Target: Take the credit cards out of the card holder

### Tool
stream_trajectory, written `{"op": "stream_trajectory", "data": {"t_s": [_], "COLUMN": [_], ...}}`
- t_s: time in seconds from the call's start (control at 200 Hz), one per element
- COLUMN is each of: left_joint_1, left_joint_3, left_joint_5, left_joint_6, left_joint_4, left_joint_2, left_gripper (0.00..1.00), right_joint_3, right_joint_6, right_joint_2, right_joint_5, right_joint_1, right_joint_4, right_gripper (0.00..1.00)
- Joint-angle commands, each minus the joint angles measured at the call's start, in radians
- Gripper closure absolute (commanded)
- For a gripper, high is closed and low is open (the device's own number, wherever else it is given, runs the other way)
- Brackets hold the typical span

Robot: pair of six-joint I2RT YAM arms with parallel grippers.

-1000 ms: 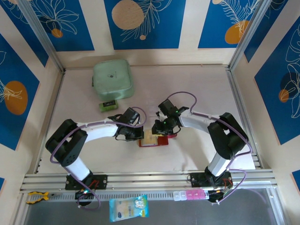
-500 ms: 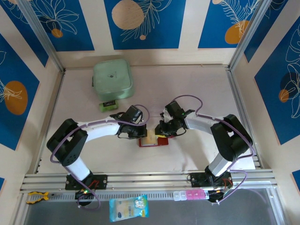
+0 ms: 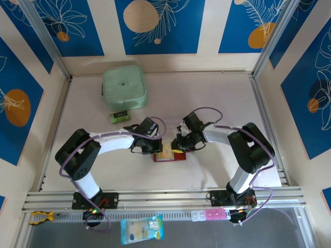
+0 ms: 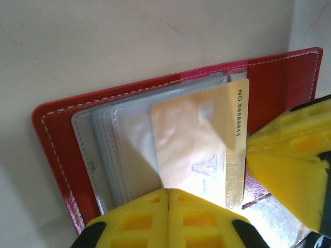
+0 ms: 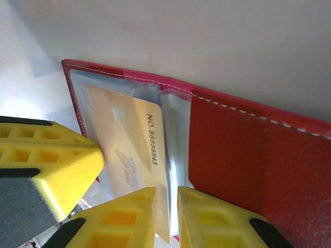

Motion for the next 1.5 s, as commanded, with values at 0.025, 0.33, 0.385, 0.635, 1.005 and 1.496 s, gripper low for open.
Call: {"op": "stream_trajectory", "data": {"t_s": [0.025,0.33,0.385,0.635,1.005,1.496], "left_joint_1": [-0.009,-0.01,-0.009,-0.009,-0.009,-0.009], "left_joint_3": [-0.006,-0.003,-0.003,-0.005,-0.017,-0.011], "left_joint_5": [-0.02,-0.017,-0.018,-0.019,-0.022,-0.011], "left_joint_6": [0.018,0.016,0.016,0.017,0.013,0.001], "left_joint_4": [-0.039,-0.04,-0.041,-0.039,-0.037,-0.014], "left_joint_2": [0.016,0.024,0.024,0.024,0.021,-0.029], "left_gripper": [1.0,1.0,1.0,1.0,1.0,0.94], "right_joint_3": [-0.023,-0.04,-0.042,-0.049,-0.073,-0.05], "right_joint_6": [0.013,0.036,0.036,0.03,-0.03,-0.017], "right_joint_2": [0.019,0.035,0.033,0.02,-0.047,-0.027], "right_joint_5": [-0.062,-0.131,-0.131,-0.122,-0.083,-0.149], "right_joint_1": [-0.004,-0.021,-0.023,-0.033,-0.076,-0.063], "right_joint_4": [0.04,0.105,0.106,0.104,0.034,0.055], "right_gripper": [0.83,0.86,0.87,0.93,0.96,0.87]}}
